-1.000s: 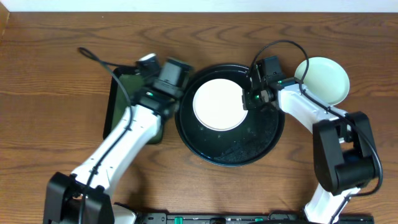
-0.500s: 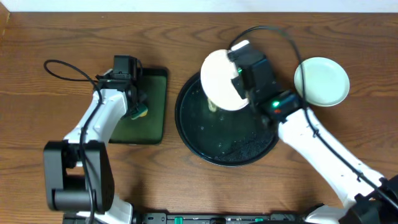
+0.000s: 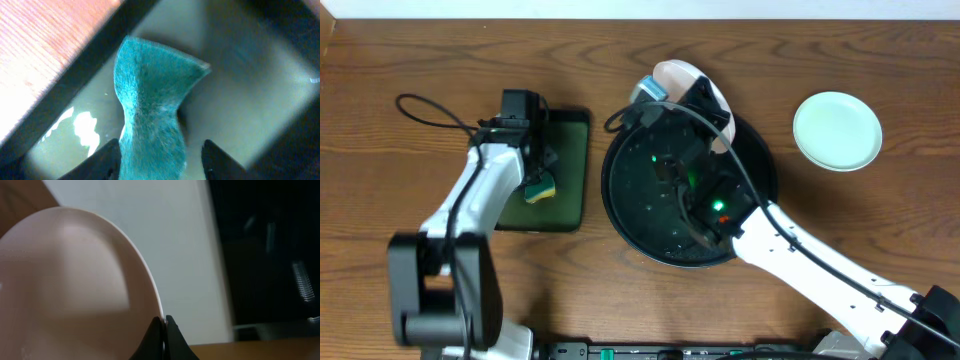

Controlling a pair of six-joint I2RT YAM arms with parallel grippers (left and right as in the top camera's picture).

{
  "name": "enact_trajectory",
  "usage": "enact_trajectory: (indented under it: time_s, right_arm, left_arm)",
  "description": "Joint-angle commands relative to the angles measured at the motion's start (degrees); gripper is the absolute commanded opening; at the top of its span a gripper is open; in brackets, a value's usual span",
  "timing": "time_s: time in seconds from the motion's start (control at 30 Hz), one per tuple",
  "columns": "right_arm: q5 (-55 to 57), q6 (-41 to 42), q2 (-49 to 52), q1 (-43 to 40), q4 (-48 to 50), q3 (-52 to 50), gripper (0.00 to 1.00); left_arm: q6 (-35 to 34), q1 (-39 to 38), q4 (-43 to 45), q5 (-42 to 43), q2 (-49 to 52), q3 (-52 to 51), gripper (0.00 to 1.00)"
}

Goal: Clean dirty plates on tray and stack at the side
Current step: 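Lift the pink plate with the right gripper and carry it right, then lower the pink plate onto the mint-green stack and release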

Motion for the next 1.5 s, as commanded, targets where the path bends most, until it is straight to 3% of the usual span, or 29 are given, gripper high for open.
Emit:
enact_trajectory:
  time_s: [0.0, 0.07, 0.13, 0.2, 0.27, 0.3, 0.4, 0.47, 0.6, 0.77, 0.87, 1.07, 1.47]
  right_arm:
    - [6.5, -19.1, -0.8, 2.5, 6.3, 0.9, 0.01]
    - [6.9, -21.4, -0.8, 3.3, 11.2, 0.9, 0.01]
    - [6.0, -16.4, -0.8, 3.4, 9.2, 0.9, 0.01]
    - [-0.3, -6.3, -0.8, 2.2, -4.0, 0.9, 0.01]
    - [-15.1, 2.8, -0.4, -0.2, -20.0, 0.9, 0.01]
    - [-20.7, 6.3, 0.1, -1.8, -23.6, 0.9, 0.01]
    - [-17.2, 24.3, 1.0, -7.9, -21.7, 0.9, 0.01]
    - [-17.5, 30.9, 0.4, -12.6, -20.0, 0.9, 0.01]
    - [-33.6, 40.7, -1.3, -23.4, -20.8, 0.9, 0.01]
    - [-59.9, 54.9, -1.2, -42.6, -24.9, 0.9, 0.01]
    - [-67.8, 59.7, 0.4, -53.3, -26.6, 0.9, 0.01]
    - [-70.2, 64.2, 4.8, -66.7, -28.3, 0.9, 0.01]
    - [-63.5, 64.8, 14.0, -71.1, -24.0, 0.9, 0.01]
  left_arm:
    - [0.9, 0.1, -0.9, -0.3, -7.6, 0.5, 0.57]
    - [0.9, 0.1, -1.5, -0.3, -10.8, 0.5, 0.58]
    - [0.9, 0.1, -2.1, -0.3, -13.9, 0.5, 0.62]
    - [0.9, 0.1, -2.6, -0.3, -15.4, 0.5, 0.65]
    - [0.9, 0.1, -3.0, -0.3, -16.0, 0.5, 0.7]
    - [0.8, 0.1, -3.3, -0.3, -16.0, 0.5, 0.71]
    - [0.8, 0.1, -4.6, -0.3, -15.9, 0.5, 0.74]
    - [0.8, 0.1, -4.7, -0.3, -15.9, 0.5, 0.76]
    - [0.8, 0.1, -4.7, -0.3, -15.9, 0.5, 0.77]
    - [0.8, 0.1, -5.8, -0.3, -15.9, 0.5, 0.77]
    - [0.8, 0.1, -6.0, -0.3, -15.9, 0.5, 0.77]
    - [0.8, 0.1, -6.1, -0.3, -15.9, 0.5, 0.77]
    - [0.8, 0.1, -6.2, -0.3, -15.9, 0.5, 0.78]
